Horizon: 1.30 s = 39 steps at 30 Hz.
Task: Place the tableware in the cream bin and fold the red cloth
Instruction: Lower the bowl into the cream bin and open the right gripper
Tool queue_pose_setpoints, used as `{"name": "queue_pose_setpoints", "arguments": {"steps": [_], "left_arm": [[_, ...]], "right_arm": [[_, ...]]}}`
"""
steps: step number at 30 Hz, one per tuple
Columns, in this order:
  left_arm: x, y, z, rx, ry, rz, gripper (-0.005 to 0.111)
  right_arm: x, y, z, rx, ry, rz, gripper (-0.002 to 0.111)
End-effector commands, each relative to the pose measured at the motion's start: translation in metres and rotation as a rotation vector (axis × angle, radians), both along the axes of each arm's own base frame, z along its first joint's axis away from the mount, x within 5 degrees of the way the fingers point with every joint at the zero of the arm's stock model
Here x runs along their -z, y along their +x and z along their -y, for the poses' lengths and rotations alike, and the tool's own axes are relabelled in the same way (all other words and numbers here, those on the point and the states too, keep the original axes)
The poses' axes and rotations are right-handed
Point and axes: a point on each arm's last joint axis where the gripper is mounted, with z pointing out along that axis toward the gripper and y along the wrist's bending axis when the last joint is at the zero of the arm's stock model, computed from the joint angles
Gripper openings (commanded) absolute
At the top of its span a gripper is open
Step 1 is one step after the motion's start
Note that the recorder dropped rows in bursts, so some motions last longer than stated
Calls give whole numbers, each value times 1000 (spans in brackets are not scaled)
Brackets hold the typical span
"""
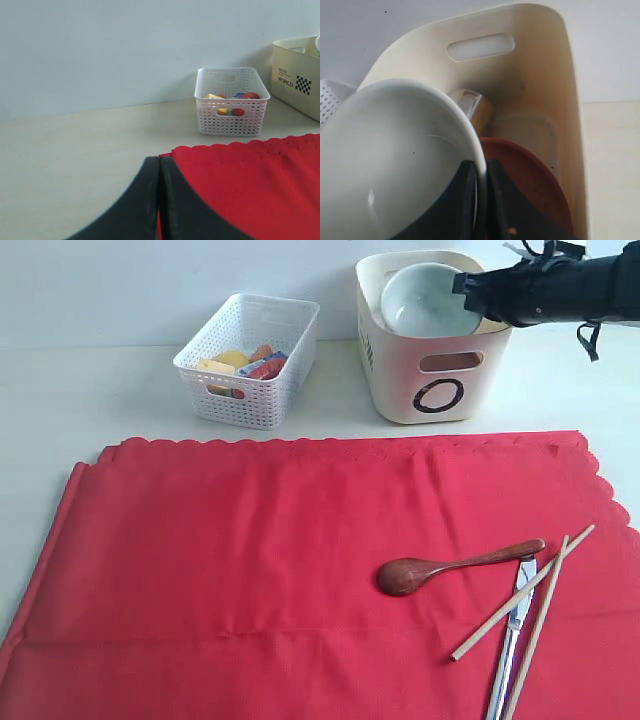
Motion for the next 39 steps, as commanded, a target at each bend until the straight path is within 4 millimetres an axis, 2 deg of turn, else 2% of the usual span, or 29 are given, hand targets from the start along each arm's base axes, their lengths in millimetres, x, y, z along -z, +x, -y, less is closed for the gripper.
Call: {"name": "queue_pose_setpoints", "arguments": {"steps": [1, 5, 8, 21, 26, 29, 31, 34, 36, 37, 39], "left_arm": [[1, 0, 0, -5, -4, 4, 1], [1, 0, 0, -5, -4, 4, 1], [1, 0, 0, -5, -4, 4, 1], [1, 0, 0, -5, -4, 4, 1], [1, 0, 0, -5, -4, 4, 1], [1, 0, 0, -5, -4, 4, 1], [1, 0, 0, -5, -4, 4, 1], [1, 0, 0, -5, -4, 4, 1], [1, 0, 0, -5, -4, 4, 1], [1, 0, 0, -5, -4, 4, 1], [1, 0, 0, -5, -4, 4, 1]], "right_arm": [[-4, 1, -3, -34, -22, 24, 0], [-4, 1, -4, -36, -21, 24, 0], [-4, 1, -3, -35, -21, 24, 5], [-4, 1, -4, -34, -17, 23, 39], [-4, 1, -4, -35, -3, 22, 42], [-10, -1, -10, -74, 99, 27, 42], [-26, -6, -19, -161, 157, 59, 42], [-48, -21, -30, -359, 65, 86, 42], [-77, -42, -41, -521, 71, 75, 42], [-80, -52, -48, -625, 111, 66, 42], [-75, -74, -62, -805, 293, 20, 42]]}}
